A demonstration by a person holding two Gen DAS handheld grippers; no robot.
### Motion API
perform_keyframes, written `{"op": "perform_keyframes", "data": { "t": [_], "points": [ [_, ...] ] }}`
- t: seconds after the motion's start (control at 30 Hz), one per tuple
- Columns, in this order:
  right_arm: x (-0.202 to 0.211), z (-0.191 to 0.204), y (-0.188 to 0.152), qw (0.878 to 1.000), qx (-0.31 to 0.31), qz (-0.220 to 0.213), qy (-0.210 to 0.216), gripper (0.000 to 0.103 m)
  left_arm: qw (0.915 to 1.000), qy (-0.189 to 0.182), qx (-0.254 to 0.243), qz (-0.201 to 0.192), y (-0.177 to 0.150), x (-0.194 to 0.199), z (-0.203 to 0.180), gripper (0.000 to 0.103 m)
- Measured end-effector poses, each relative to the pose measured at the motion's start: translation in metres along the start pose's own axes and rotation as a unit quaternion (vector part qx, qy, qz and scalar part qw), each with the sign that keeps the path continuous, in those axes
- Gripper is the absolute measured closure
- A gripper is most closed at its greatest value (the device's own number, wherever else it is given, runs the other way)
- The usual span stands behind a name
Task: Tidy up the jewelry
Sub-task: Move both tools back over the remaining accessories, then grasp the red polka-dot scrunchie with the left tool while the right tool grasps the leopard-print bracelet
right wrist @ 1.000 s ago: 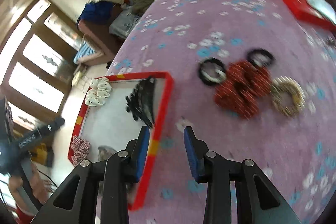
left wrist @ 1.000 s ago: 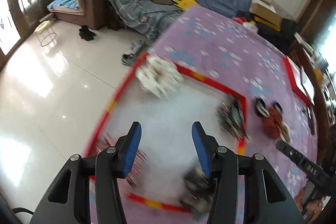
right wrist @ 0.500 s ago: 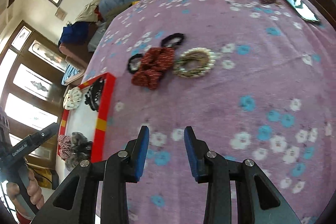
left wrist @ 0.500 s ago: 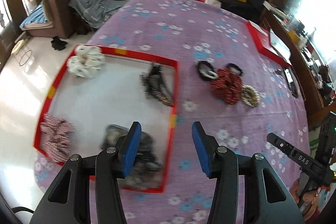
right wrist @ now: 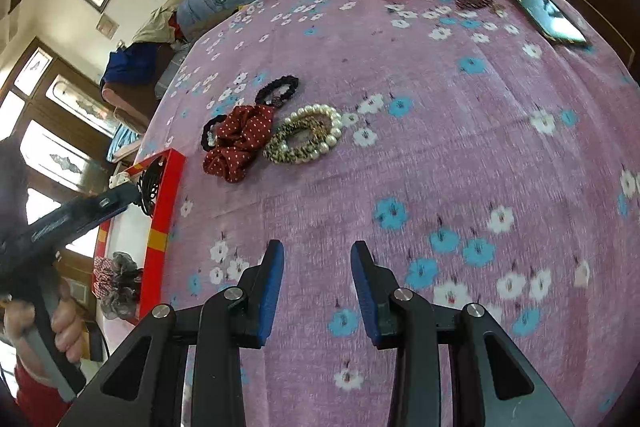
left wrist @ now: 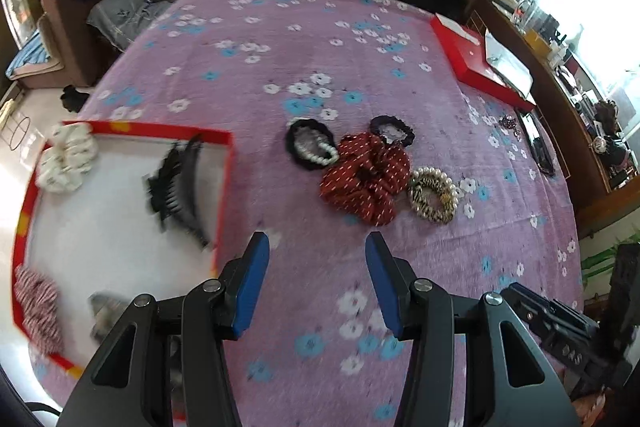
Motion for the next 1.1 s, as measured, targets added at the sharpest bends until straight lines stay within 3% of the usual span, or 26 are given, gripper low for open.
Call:
{"op": "perform_keyframes", "data": {
  "t": [0.3, 0.67, 0.7, 0.73, 0.77, 0.8, 0.83, 1.1],
  "points": [
    [-0.033, 0.036, 0.038, 0.994, 0.105, -0.008, -0.006, 0.06, 0.999, -0.016, 0.01, 0.039, 0.029, -0.071, -0.001, 0.055],
    [-0.085, 0.06, 0.053, 0.978, 0.201, 0.016, -0.048, 0.058, 0.9974, -0.029, 0.0, 0.066, 0.035, -0.11, -0.011, 0.055],
    [-0.088, 0.061, 0.052, 0.977, 0.206, 0.017, -0.051, 0.058, 0.9978, -0.028, 0.0, 0.061, 0.034, -0.109, -0.012, 0.06],
    [-0.09, 0.062, 0.051, 0.976, 0.21, 0.02, -0.054, 0.064, 0.9977, -0.029, 0.001, 0.062, 0.034, -0.109, -0.012, 0.078],
    [-0.092, 0.062, 0.05, 0.975, 0.213, 0.022, -0.058, 0.072, 0.9971, -0.033, 0.003, 0.069, 0.033, -0.11, -0.012, 0.088],
    [-0.094, 0.061, 0.049, 0.975, 0.212, 0.025, -0.061, 0.092, 0.9967, -0.036, 0.005, 0.073, 0.031, -0.11, -0.012, 0.095],
    [-0.095, 0.059, 0.049, 0.976, 0.209, 0.032, -0.061, 0.098, 0.9969, -0.034, 0.008, 0.071, 0.03, -0.107, -0.012, 0.095],
    [-0.069, 0.035, 0.036, 0.991, 0.123, 0.041, -0.028, 0.101, 0.9963, -0.059, 0.029, 0.055, 0.005, -0.059, -0.01, 0.097]
  ]
}}
Point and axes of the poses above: each gripper's, at about its wrist camera, not at the fingertips, and x roughly against the way its jaws point, z to its left, y to its top, the point moved 1 cm from there along -x, roughly the way its jaws point, and after that the axes turned 1 degree about -z, right-handed, at the moved point
